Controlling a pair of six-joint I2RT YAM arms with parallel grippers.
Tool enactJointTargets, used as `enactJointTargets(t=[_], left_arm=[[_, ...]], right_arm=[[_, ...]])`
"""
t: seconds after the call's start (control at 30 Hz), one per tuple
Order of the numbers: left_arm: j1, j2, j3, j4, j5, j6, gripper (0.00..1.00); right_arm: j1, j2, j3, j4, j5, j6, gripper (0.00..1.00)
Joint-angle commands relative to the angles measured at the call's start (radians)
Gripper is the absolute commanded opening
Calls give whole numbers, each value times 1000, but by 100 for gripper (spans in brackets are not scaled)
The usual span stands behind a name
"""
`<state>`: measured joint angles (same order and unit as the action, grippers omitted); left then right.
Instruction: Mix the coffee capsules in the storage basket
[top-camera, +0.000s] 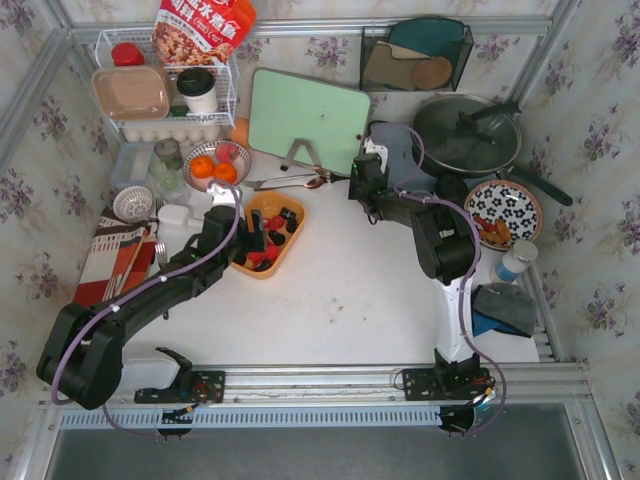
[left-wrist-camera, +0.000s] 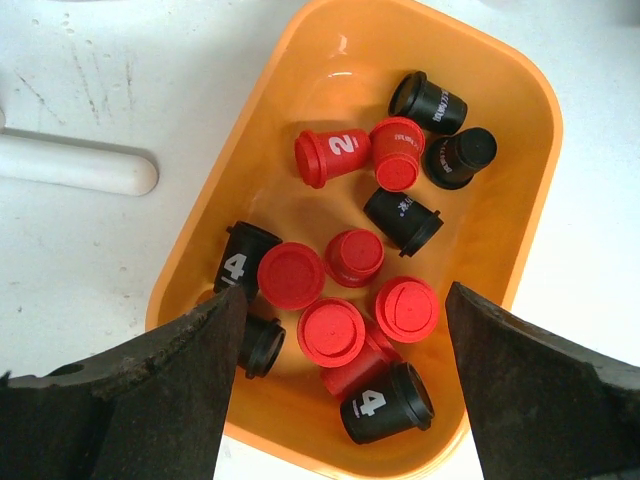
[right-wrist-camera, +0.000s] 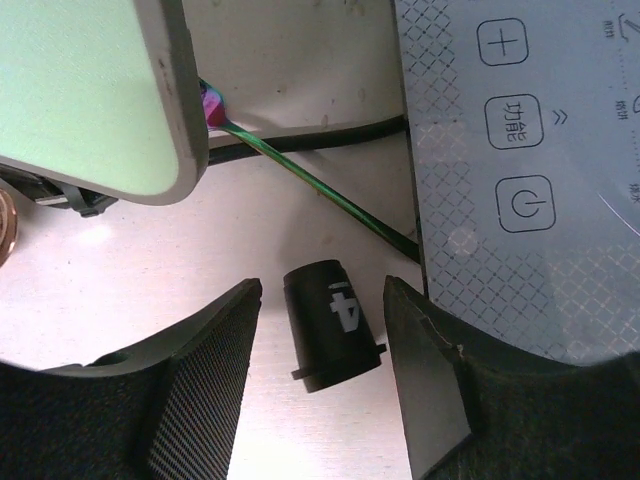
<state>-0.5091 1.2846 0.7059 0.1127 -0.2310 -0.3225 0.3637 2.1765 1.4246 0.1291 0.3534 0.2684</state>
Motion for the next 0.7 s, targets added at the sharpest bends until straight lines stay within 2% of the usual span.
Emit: enactJointTargets(t=[0.0, 0.1, 0.2, 0.37, 0.47, 0.67], left_arm=[[1, 13, 1, 41, 20, 1, 83], [1, 14, 2, 40, 22, 0, 83], [1, 13, 3, 40, 20, 3, 83], [0, 16, 6, 38, 22, 3, 83], [1, 11, 5, 41, 25, 7, 83], [1, -4, -19, 100, 78, 46, 82]], right_arm=[[-4, 24, 23, -83, 65, -40, 60], [-5, 53, 66, -126, 33, -59, 59], [-5, 78, 107, -174, 2, -79, 51], [-4, 90, 131, -192, -14, -92, 48], [-4, 75, 126, -193, -30, -95, 39], [0, -25, 59, -145, -96, -101, 29]])
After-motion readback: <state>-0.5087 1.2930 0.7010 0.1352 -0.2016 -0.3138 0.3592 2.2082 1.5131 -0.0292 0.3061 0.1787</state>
